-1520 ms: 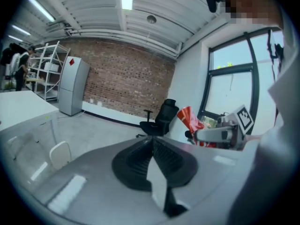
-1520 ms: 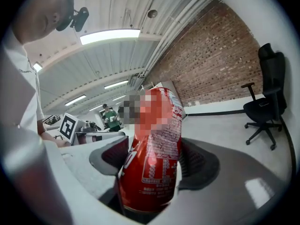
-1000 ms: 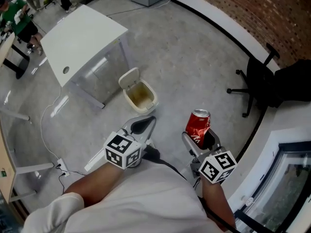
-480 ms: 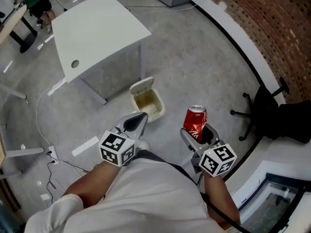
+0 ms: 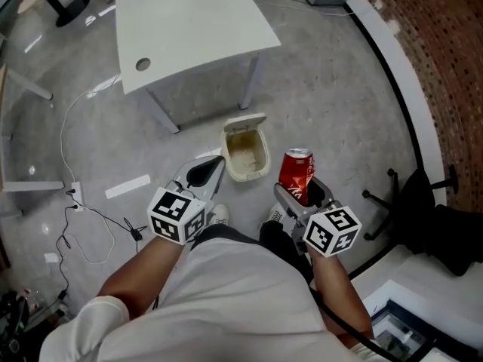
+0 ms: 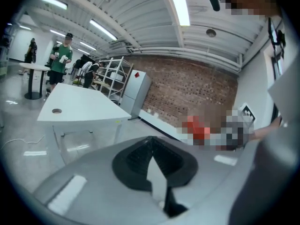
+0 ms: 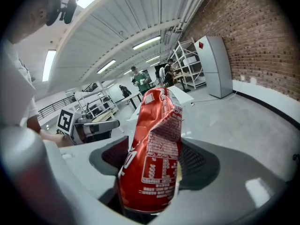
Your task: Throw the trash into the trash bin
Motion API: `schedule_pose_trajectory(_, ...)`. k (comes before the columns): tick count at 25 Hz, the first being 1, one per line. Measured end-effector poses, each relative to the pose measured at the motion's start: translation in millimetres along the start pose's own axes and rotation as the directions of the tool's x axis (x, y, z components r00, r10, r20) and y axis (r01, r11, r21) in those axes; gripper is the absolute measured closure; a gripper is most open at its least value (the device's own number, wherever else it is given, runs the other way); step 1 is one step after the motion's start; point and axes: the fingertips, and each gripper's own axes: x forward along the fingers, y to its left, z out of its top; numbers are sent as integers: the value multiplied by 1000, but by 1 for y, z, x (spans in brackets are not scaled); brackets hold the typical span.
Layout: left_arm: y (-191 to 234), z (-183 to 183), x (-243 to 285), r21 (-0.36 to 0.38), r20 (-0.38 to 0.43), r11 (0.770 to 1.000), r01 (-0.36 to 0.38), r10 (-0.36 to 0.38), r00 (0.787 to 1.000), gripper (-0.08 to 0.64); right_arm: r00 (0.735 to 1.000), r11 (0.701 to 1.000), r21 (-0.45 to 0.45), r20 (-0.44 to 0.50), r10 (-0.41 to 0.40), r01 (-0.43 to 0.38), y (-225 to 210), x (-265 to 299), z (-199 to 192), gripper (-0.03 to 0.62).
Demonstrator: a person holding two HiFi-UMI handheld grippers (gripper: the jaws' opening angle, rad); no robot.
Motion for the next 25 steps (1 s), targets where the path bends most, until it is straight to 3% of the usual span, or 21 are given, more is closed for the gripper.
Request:
schedule_pose_trajectory(4, 15, 3, 8, -4, 34, 998, -62, 62, 998, 552, 994, 995, -48, -74, 85, -89, -10, 28, 5, 268)
schedule_pose_trajectory(8, 21, -2, 25, -17, 46, 990, -137, 138, 989, 552, 968, 977, -73, -168, 187, -201, -28, 60, 4, 268)
schedule_pose_trajectory(10, 22, -11, 31, -74, 48, 977, -199, 203, 978, 552, 946, 961, -95, -223, 234, -260, -40, 74, -2, 268)
schedule_pose_trajectory(14, 23, -30, 43, -212, 44, 929, -304, 320, 946, 552, 897, 941, -83, -337, 285, -330, -73, 106, -32, 268)
schedule_pose_trajectory(19, 17, -64, 63, -202, -28, 891, -406, 409, 912, 552, 820, 934, -28, -488, 297, -355, -108, 142, -88, 268)
schedule_pose_trajectory(21, 14, -77, 71, -174, -68, 890, -422, 417, 906, 553, 786, 933, -22, -547, 289, -358, -117, 156, -110, 268)
schedule_pose_trajectory(25, 15, -116, 94, -157, -188, 884, -441, 411, 892, 554, 747, 941, -29, -617, 249, -338, -136, 186, -151, 268)
